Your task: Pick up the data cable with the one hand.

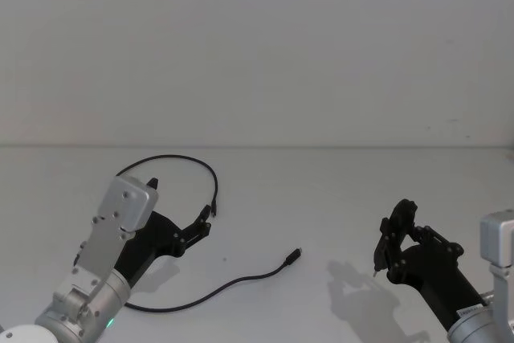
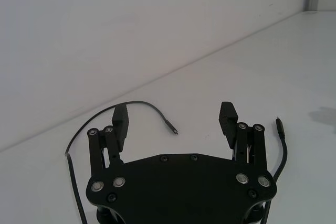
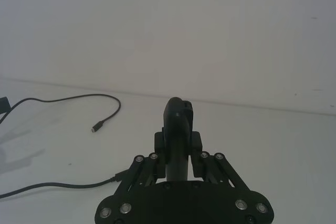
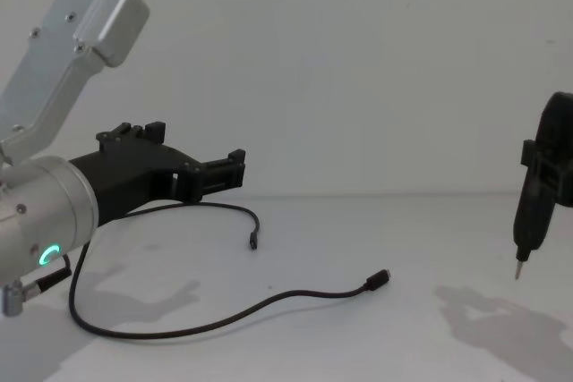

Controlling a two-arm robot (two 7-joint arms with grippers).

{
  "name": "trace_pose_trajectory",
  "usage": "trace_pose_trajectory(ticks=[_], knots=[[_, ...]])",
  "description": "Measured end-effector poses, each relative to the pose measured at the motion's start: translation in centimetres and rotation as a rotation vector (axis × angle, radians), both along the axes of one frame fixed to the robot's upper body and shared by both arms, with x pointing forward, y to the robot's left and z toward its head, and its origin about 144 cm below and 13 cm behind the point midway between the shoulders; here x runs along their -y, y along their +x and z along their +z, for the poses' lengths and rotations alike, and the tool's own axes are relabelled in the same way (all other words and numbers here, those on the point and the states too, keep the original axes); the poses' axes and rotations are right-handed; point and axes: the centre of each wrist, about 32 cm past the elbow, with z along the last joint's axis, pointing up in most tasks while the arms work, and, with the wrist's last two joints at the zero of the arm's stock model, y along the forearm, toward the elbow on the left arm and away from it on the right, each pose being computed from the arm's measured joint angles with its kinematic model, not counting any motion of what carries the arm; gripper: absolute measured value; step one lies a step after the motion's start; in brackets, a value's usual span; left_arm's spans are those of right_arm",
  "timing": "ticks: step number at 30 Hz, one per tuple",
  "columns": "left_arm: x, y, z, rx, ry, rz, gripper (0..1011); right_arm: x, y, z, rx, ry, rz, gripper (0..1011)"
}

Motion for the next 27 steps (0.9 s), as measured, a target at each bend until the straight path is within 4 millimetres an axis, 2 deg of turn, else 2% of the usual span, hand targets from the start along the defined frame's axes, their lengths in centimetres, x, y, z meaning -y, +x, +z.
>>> trace_pose_trajectory(ticks=[27], knots=[[-0.27, -0.04, 0.18, -0.007, 0.027, -0.040, 1000, 0.00, 0.00, 0.00, 0.000, 0.000, 0.000, 263]])
